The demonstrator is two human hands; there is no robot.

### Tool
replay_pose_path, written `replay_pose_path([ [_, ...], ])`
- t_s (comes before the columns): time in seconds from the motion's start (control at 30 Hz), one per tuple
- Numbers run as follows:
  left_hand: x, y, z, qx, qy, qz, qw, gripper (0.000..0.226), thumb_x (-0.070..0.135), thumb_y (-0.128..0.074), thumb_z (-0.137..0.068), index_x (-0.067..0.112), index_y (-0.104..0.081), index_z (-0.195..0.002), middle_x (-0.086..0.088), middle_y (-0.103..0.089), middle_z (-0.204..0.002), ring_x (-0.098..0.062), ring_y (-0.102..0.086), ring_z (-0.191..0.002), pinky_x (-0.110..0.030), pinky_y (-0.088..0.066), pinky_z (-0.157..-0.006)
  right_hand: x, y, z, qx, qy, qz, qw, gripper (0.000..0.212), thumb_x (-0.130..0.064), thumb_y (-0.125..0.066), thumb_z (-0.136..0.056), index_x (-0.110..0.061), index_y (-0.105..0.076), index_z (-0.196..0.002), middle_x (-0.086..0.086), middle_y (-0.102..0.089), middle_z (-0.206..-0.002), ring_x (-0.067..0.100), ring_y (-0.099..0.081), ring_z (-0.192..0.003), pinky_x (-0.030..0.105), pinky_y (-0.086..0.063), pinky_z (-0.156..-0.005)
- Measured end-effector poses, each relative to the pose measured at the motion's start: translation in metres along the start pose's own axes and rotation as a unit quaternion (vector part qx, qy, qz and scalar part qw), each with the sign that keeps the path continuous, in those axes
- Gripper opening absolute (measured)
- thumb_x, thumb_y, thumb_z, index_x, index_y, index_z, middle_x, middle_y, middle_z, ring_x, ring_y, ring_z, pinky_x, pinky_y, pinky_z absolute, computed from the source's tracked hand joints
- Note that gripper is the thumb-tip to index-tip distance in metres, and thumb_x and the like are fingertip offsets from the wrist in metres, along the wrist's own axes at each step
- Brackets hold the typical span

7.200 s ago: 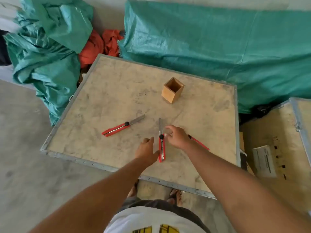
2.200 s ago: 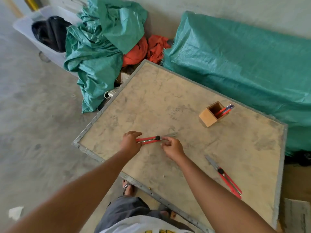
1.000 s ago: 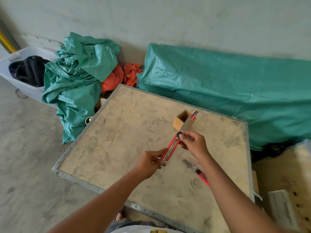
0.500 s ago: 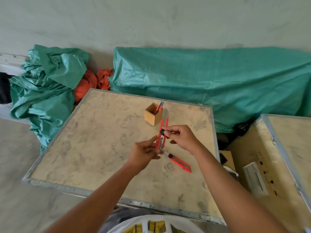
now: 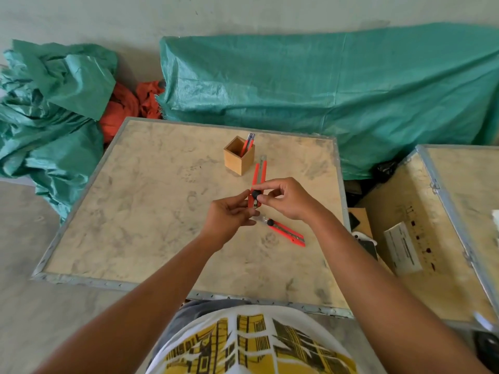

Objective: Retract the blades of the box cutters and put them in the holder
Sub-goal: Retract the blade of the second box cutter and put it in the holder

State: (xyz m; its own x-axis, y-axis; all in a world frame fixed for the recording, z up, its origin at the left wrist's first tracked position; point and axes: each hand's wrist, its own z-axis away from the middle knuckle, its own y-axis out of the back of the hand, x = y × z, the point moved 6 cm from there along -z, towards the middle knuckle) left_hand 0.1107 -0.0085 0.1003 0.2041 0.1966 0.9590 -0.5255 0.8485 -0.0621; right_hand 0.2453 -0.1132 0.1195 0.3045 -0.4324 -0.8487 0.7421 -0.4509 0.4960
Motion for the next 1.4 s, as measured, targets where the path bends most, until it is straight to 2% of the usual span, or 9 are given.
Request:
replay_pose_path([
  [0.17, 0.001, 0.013, -0.014, 0.000, 0.000, -0.012, 1.000, 0.048, -0.011, -0.069, -0.083, 0.006, -0.063, -0.127, -0.015, -0.076, -0.101, -0.022, -0.076, -0.087, -0.029, -0.062, -0.069, -0.003, -0.002, -0.016, 0.059, -0.010, -0.002, 0.998, 0.022, -0.032, -0.086, -0.078, -0.025, -0.078, -0.097, -0.009, -0.076, -0.102, 0.013, -0.071, -0.089, 0.038, -0.062, -0.086],
  [0.3, -0.001, 0.023, -0.027, 0.007, 0.005, -0.005, 1.000, 0.049, -0.011, -0.071, -0.082, 0.006, -0.063, -0.127, -0.017, -0.075, -0.103, -0.022, -0.076, -0.087, -0.031, -0.063, -0.072, -0.003, -0.009, -0.032, 0.032, -0.007, -0.024, 0.999, 0.027, -0.028, -0.081, -0.085, -0.028, -0.077, -0.112, -0.009, -0.076, -0.110, 0.014, -0.071, -0.096, 0.037, -0.061, -0.091],
  [0.57, -0.006, 0.031, -0.058, 0.011, 0.025, -0.016, 1.000, 0.050, -0.012, -0.070, -0.082, 0.005, -0.063, -0.128, -0.021, -0.075, -0.102, -0.022, -0.076, -0.085, -0.026, -0.062, -0.069, 0.003, -0.012, -0.064, 0.059, -0.017, 0.004, 0.998, 0.022, -0.032, -0.085, -0.080, -0.021, -0.076, -0.097, -0.008, -0.076, -0.098, 0.012, -0.071, -0.089, 0.030, -0.060, -0.083],
  [0.73, -0.008, 0.037, -0.082, 0.020, 0.035, -0.009, 0.999, 0.049, -0.011, -0.070, -0.082, 0.006, -0.063, -0.127, -0.015, -0.077, -0.099, -0.021, -0.076, -0.086, -0.028, -0.062, -0.070, 0.008, -0.010, -0.087, 0.025, -0.016, -0.016, 0.999, 0.025, -0.023, -0.085, -0.081, -0.019, -0.079, -0.105, -0.005, -0.079, -0.101, 0.010, -0.075, -0.091, 0.041, -0.062, -0.091],
  [0.9, -0.011, 0.046, -0.110, 0.015, 0.038, -0.011, 0.999, 0.050, -0.010, -0.072, -0.081, 0.008, -0.064, -0.127, -0.002, -0.079, -0.091, -0.022, -0.076, -0.088, -0.035, -0.063, -0.075, 0.007, -0.009, -0.118, 0.049, -0.024, 0.003, 0.999, 0.025, -0.033, -0.087, -0.078, -0.016, -0.076, -0.093, -0.005, -0.078, -0.094, 0.006, -0.073, -0.087, 0.027, -0.060, -0.082],
  [1.03, -0.005, 0.054, -0.137, 0.017, 0.033, -0.019, 0.999, 0.052, -0.010, -0.073, -0.080, 0.010, -0.064, -0.127, -0.011, -0.077, -0.103, -0.025, -0.076, -0.091, -0.040, -0.063, -0.077, 0.010, -0.001, -0.150, 0.077, -0.021, -0.035, 0.996, 0.009, -0.027, -0.074, -0.091, -0.024, -0.074, -0.099, -0.004, -0.076, -0.102, 0.012, -0.073, -0.097, 0.039, -0.064, -0.084],
  [1.13, 0.005, 0.058, -0.166, 0.035, 0.021, -0.026, 0.999, 0.053, -0.010, -0.073, -0.080, 0.009, -0.064, -0.128, -0.014, -0.075, -0.106, -0.027, -0.075, -0.092, -0.039, -0.063, -0.076, 0.007, 0.014, -0.179, 0.109, -0.003, -0.026, 0.994, 0.023, -0.013, -0.076, -0.089, -0.022, -0.077, -0.111, 0.002, -0.076, -0.113, 0.017, -0.073, -0.104, 0.044, -0.064, -0.088],
  [1.27, 0.020, 0.062, -0.207, 0.073, -0.013, -0.113, 0.991, 0.059, 0.000, -0.082, -0.073, 0.019, -0.066, -0.127, 0.005, -0.074, -0.106, -0.015, -0.070, -0.102, -0.031, -0.053, -0.089, 0.005, 0.033, -0.215, 0.166, 0.012, -0.043, 0.985, 0.026, -0.011, -0.081, -0.084, -0.022, -0.080, -0.107, 0.001, -0.078, -0.107, 0.019, -0.076, -0.098, 0.046, -0.064, -0.085],
  [1.4, 0.014, 0.064, -0.236, 0.109, 0.000, -0.242, 0.964, 0.078, 0.018, -0.088, -0.070, 0.016, -0.053, -0.139, 0.000, -0.055, -0.140, -0.018, -0.049, -0.129, -0.024, -0.035, -0.100, 0.016, 0.027, -0.241, 0.203, -0.001, 0.002, 0.979, 0.026, -0.011, -0.079, -0.086, -0.022, -0.080, -0.109, 0.002, -0.080, -0.110, 0.019, -0.077, -0.091, 0.043, -0.064, -0.085],
])
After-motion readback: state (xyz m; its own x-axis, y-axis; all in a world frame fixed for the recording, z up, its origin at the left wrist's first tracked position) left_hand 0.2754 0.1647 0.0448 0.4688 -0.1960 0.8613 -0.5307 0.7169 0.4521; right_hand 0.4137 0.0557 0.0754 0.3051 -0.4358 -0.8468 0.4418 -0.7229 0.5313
